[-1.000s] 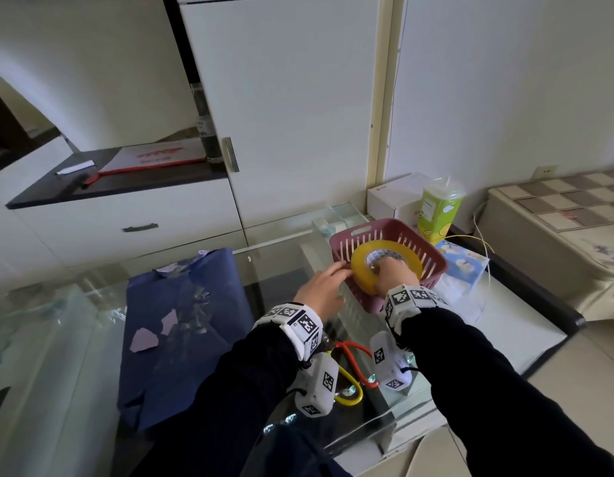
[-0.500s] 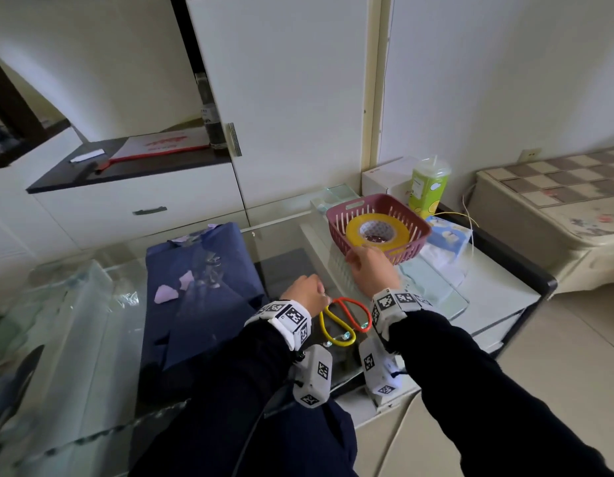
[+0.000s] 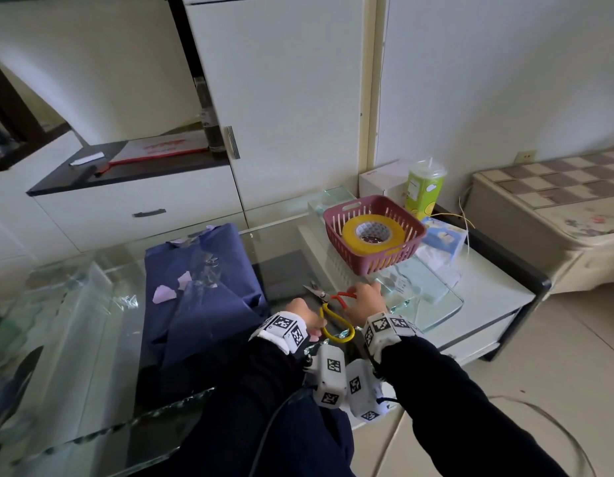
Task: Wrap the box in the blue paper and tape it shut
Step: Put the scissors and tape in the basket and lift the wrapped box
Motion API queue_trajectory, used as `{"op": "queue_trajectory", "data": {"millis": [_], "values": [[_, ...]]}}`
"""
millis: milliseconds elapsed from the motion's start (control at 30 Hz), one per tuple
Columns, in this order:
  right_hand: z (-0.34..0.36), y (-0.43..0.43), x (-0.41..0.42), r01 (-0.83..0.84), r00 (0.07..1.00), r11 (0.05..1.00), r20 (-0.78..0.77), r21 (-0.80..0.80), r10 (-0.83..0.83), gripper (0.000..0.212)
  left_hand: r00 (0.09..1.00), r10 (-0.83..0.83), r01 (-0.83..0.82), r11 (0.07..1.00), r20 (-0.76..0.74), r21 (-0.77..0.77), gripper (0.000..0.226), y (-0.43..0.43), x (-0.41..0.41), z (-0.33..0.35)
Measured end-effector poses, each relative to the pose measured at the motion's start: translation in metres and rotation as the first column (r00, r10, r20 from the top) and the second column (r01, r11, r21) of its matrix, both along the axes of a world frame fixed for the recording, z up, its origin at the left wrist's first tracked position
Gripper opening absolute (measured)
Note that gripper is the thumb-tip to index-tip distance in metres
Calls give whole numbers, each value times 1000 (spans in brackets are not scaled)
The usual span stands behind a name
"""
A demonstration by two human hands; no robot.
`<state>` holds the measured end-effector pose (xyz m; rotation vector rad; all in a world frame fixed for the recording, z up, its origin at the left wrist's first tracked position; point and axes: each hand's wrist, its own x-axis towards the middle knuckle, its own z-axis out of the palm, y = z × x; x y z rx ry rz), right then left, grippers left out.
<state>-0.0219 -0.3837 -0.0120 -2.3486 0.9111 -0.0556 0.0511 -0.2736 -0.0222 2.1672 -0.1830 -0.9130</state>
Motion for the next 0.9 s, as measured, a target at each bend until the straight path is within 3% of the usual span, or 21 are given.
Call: {"op": "queue_trajectory", "data": {"millis": [67,133,200,300,400,500,567,700,833,900], "values": [[13,7,-1,-32,996,999,90,40,28,33,992,46,-64,987,-120,-148,20,4,-4,12],[25,20,-2,-68,986,995,157,67,56,30,987,55,-83,978,-148,-193,4,5,-11,27],[32,33,-4,-72,979,995,194,68,58,32,997,45,-55,985,-62,-163,15,9,-14,34],[33,54,-12,-80,973,994,225,77,61,31,996,73,-77,988,-42,-134,7,28,-23,29],[32,74,-28,-77,972,986,233,147,41,28,983,146,-157,983,-108,-97,24,57,-34,16],[24,93,-41,-64,964,963,267,261,-8,25,988,154,-155,987,-33,-36,8,86,-46,8],[22,109,-42,-73,954,936,298,344,-35,27,988,157,-157,988,2,-7,15,108,-49,7],[24,140,-35,-148,948,894,319,423,6,27,965,260,-261,960,-26,-103,26,155,-53,12],[36,166,-15,-234,931,855,359,463,61,30,942,324,-335,898,-86,-284,24,198,-49,37],[43,175,-5,-267,918,842,388,469,76,33,947,319,-315,884,-48,-344,18,214,-42,50]]}}
